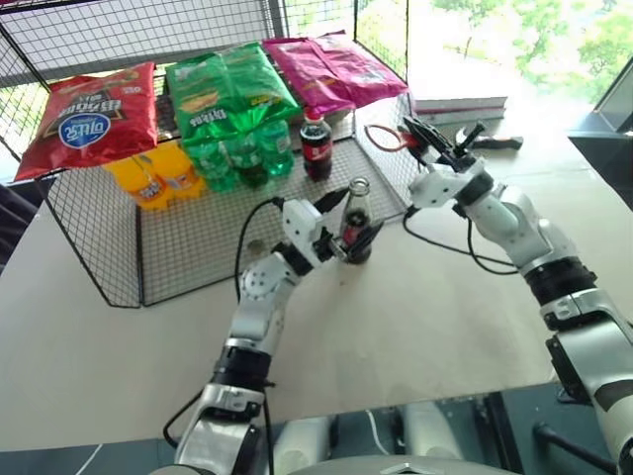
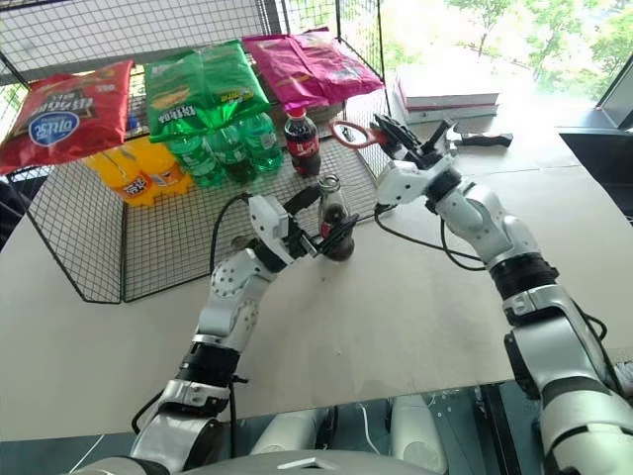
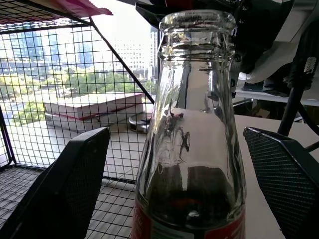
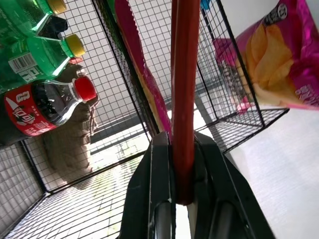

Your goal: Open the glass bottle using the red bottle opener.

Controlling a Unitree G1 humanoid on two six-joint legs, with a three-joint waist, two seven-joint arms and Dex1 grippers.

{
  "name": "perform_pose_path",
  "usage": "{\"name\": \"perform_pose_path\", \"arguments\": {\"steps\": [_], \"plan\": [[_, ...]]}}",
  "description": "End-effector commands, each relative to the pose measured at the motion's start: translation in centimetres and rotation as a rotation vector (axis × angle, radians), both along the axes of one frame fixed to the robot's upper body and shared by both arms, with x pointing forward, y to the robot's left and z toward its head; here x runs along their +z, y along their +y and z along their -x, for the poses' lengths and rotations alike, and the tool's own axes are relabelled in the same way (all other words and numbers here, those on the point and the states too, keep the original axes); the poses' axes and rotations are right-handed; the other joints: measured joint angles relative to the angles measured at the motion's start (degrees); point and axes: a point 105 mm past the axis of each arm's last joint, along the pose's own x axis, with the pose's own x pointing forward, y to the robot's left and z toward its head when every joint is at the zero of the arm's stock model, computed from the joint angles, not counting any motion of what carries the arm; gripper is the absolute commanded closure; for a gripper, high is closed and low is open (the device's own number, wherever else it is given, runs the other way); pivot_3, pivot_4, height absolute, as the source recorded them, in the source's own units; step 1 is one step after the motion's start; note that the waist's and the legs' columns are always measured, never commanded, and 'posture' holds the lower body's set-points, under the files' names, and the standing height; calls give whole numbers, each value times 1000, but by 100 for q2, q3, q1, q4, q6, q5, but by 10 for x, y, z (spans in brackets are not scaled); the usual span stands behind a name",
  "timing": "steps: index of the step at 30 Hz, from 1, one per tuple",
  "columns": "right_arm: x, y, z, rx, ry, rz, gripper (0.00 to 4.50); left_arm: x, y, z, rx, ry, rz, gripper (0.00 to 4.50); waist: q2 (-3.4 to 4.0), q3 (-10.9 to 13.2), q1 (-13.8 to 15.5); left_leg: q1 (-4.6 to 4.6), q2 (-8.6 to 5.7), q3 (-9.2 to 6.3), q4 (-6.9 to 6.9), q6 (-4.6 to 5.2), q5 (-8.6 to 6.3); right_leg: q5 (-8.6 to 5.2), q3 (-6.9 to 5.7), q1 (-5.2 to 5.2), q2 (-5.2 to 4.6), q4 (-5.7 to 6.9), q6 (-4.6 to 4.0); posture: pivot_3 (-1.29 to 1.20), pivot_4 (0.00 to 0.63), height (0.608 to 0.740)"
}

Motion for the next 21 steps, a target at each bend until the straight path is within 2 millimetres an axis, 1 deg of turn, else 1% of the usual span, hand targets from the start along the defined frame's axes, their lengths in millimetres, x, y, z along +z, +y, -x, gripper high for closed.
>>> {"name": "perform_pose_path", "arguments": {"steps": [1, 6, 9, 11, 12, 14, 16, 18, 19, 21], "plan": [[14, -15, -1, -15, 37, -131, 4500, 9, 5, 13, -20, -48, -16, 74, 0, 0, 0, 0, 0, 0, 0, 0, 0, 0, 1, 0, 0, 0, 0, 0, 150, 740], [8, -29, -4, -46, 128, -237, 4500, 1, 17, 23, -5, -30, -41, 74, 1, 0, 3, 1, 0, -1, 0, 1, 0, 0, 1, 0, 0, 0, 0, 0, 150, 740], [-12, -36, -7, -40, 295, -322, 4500, -9, 24, 31, 8, -4, -69, 74, 1, -1, -2, 5, 4, -1, 2, 0, -1, 0, 1, 3, 1, 2, -1, 0, 150, 740], [-30, -41, -9, -22, 474, -410, 4500, -13, 31, 37, 25, 18, -68, 74, 2, -1, 3, 6, 8, -1, -4, 1, -1, 0, 2, 3, 2, 0, -1, 0, 150, 740], [-42, -42, -6, 4, 584, -442, 4500, -16, 36, 43, 34, 36, -69, 74, 2, -1, 6, 5, 9, -1, -4, 1, -1, 0, 2, 3, 2, -1, -1, 0, 150, 740], [-62, -39, 4, 66, 799, -500, 4500, -24, 44, 54, 42, 68, -86, 74, 6, -1, 11, 3, 13, 0, -5, 5, -4, 0, 3, 3, 1, -4, -2, 0, 150, 740], [-93, -31, 29, 156, 1109, -521, 4500, -35, 55, 69, 59, 119, -116, 74, 9, 0, 20, 0, 15, 0, -6, 8, -6, 0, 6, 0, -1, -6, -2, 0, 150, 740], [-116, -24, 54, 213, 1399, -606, 4500, -46, 71, 78, 119, 176, -137, 74, 14, 2, 20, 1, 18, 1, -7, 28, -19, -1, 9, 1, -3, -7, -3, 0, 150, 740], [-121, -21, 63, 235, 1481, -622, 4500, -48, 77, 81, 145, 197, -137, 74, 16, 4, 20, 2, 20, 1, -8, 34, -22, -1, 11, 2, -8, -8, -3, 0, 150, 740], [-127, -19, 71, 223, 1571, -643, 4500, -50, 86, 84, 175, 220, -148, 74, 17, 5, 22, 3, 23, 1, -7, 39, -26, 1, 14, 3, -26, -6, -6, 0, 150, 740]]}}
